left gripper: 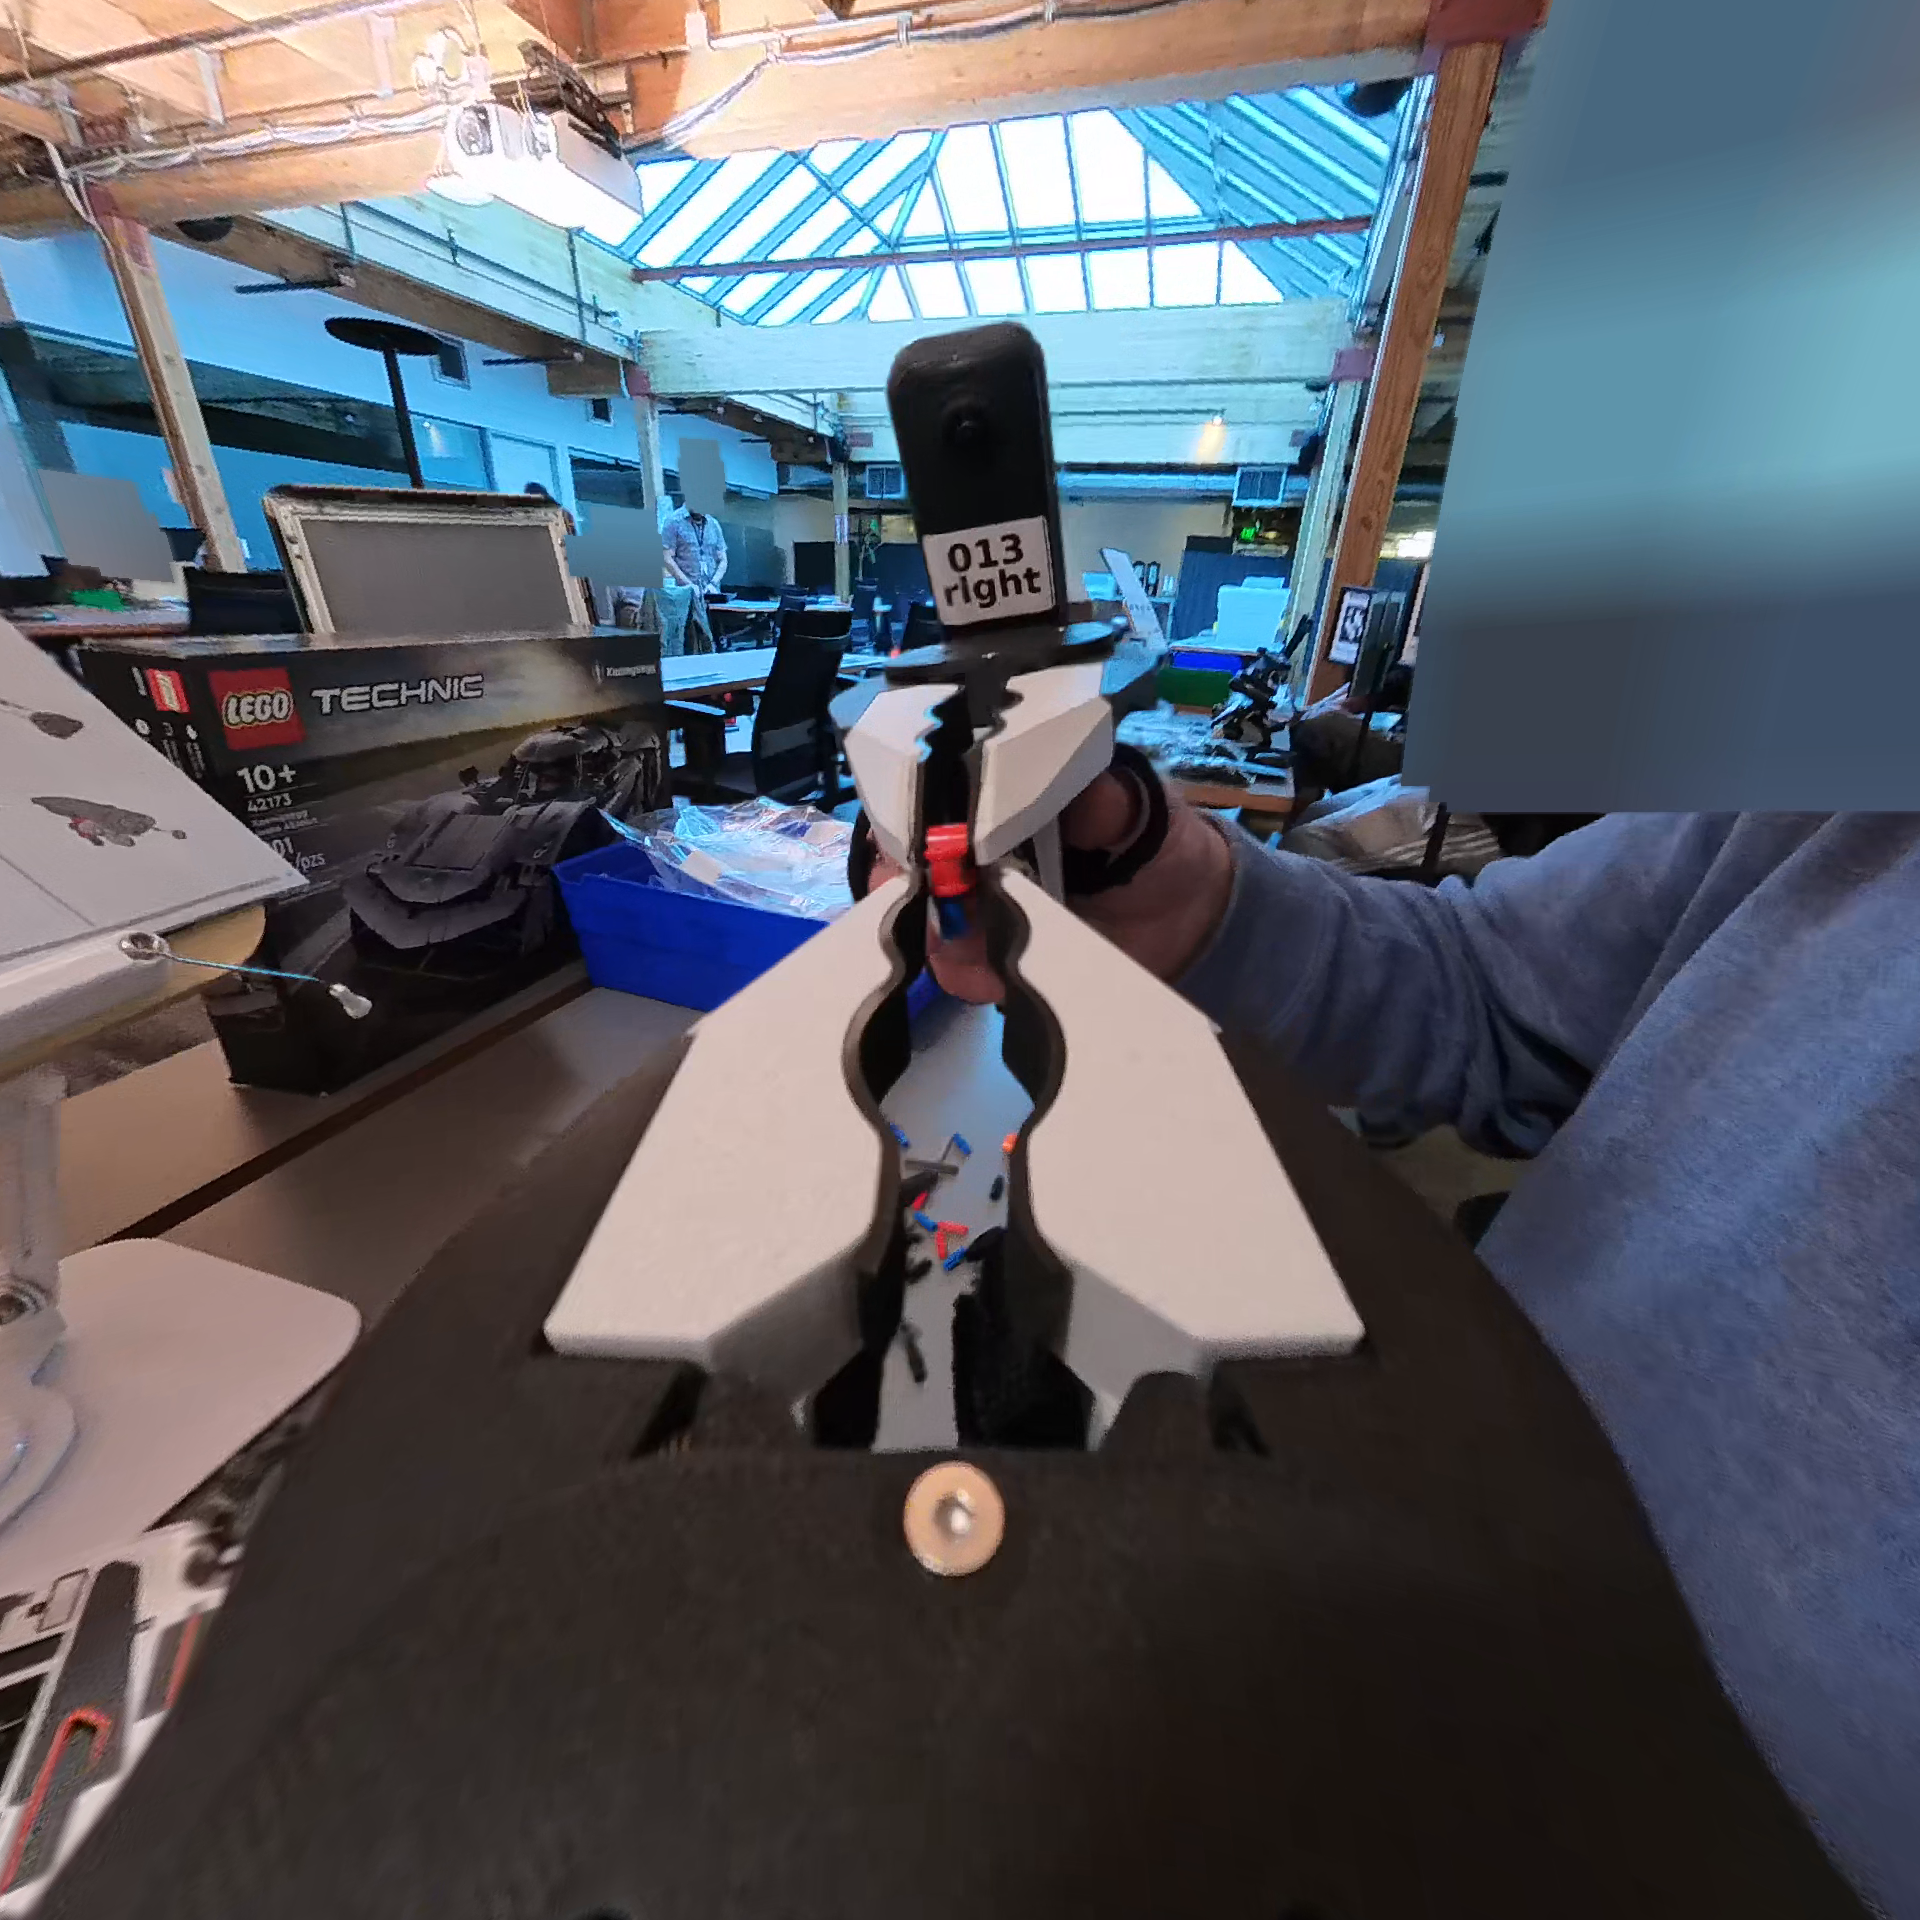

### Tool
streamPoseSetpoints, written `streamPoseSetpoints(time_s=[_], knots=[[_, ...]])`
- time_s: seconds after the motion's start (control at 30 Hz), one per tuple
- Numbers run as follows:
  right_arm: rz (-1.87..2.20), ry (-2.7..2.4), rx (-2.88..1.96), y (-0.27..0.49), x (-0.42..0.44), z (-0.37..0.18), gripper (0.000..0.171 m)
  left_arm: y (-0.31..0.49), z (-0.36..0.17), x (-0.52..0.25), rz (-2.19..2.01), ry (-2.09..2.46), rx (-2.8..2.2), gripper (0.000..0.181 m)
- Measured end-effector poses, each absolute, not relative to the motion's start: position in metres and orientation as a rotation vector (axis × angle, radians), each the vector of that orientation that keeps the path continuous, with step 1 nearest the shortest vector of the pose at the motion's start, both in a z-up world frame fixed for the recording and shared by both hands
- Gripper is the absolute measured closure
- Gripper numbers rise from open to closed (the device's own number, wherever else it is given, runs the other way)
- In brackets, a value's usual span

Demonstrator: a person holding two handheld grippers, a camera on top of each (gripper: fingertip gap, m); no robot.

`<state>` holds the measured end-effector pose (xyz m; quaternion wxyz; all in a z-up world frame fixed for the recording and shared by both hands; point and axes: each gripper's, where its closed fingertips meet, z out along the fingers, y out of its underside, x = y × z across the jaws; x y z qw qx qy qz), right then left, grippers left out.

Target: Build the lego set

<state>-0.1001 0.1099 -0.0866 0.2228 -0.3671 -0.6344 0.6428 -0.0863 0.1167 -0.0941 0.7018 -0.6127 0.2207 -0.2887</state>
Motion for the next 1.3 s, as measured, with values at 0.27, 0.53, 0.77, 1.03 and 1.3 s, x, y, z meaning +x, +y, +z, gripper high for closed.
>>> streamPoseSetpoints(time_s=[0.27,0.53,0.77,1.03,1.3], knots=[[1.635,-1.925,-1.002,0.112,-0.096,-0.093,0.166,0.119,-0.101,-0.083,-0.589,0.595,-1.469,0.176],[1.555,-2.010,-0.951,0.111,-0.091,-0.099,0.167,0.119,-0.106,-0.078,-0.676,0.611,-1.497,0.176],[1.550,-1.930,-0.944,0.117,-0.094,-0.093,0.152,0.123,-0.104,-0.085,-0.647,0.561,-1.495,0.177],[1.432,-1.854,-0.983,0.145,-0.079,-0.092,0.154,0.123,-0.107,-0.110,-0.570,0.488,-1.517,0.176],[1.337,-1.837,-1.070,0.161,-0.056,-0.116,0.154,0.114,-0.110,-0.139,-0.501,0.444,-1.525,0.177]])
